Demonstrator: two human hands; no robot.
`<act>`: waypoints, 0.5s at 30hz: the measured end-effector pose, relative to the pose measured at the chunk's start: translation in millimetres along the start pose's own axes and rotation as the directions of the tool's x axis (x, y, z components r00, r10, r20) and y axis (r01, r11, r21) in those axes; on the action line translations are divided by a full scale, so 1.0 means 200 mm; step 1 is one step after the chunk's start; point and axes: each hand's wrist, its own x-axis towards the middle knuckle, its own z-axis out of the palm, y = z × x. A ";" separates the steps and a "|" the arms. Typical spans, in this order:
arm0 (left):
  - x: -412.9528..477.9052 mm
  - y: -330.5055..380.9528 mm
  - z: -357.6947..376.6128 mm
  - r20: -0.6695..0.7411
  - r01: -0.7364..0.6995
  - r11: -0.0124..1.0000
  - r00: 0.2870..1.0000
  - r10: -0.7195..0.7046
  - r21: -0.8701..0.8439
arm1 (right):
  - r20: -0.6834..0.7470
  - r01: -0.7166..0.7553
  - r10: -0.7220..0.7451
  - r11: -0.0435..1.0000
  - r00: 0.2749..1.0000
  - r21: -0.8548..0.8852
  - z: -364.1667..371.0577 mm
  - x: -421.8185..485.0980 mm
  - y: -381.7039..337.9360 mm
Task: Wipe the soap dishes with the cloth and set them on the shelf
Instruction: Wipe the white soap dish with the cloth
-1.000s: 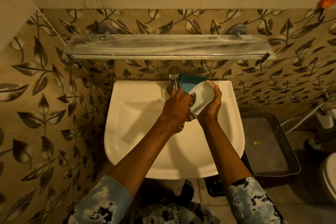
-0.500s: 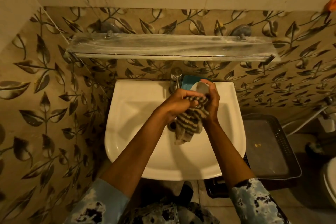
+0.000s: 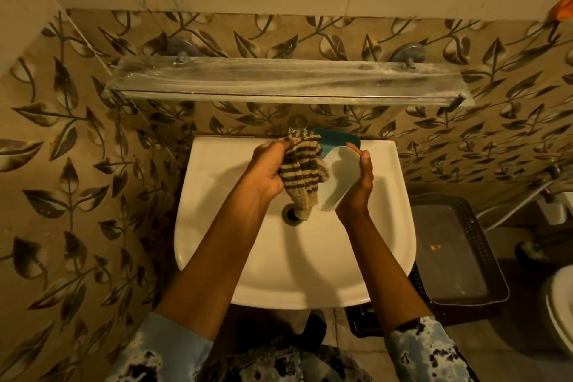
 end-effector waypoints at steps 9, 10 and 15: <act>-0.01 0.01 -0.22 0.082 -0.432 0.687 0.874 0.479 0.584 | 0.038 -0.220 0.220 0.975 0.975 0.010 -0.09 0.07 0.03; -0.01 0.00 -0.23 0.124 -0.466 0.660 0.859 0.496 0.590 | 0.043 -0.206 0.208 0.978 0.977 -0.037 -0.09 0.07 0.04; -0.02 -0.07 -0.20 0.234 -0.582 0.551 0.784 0.575 0.599 | -0.005 -0.162 0.166 0.956 0.986 -0.245 -0.08 0.08 0.11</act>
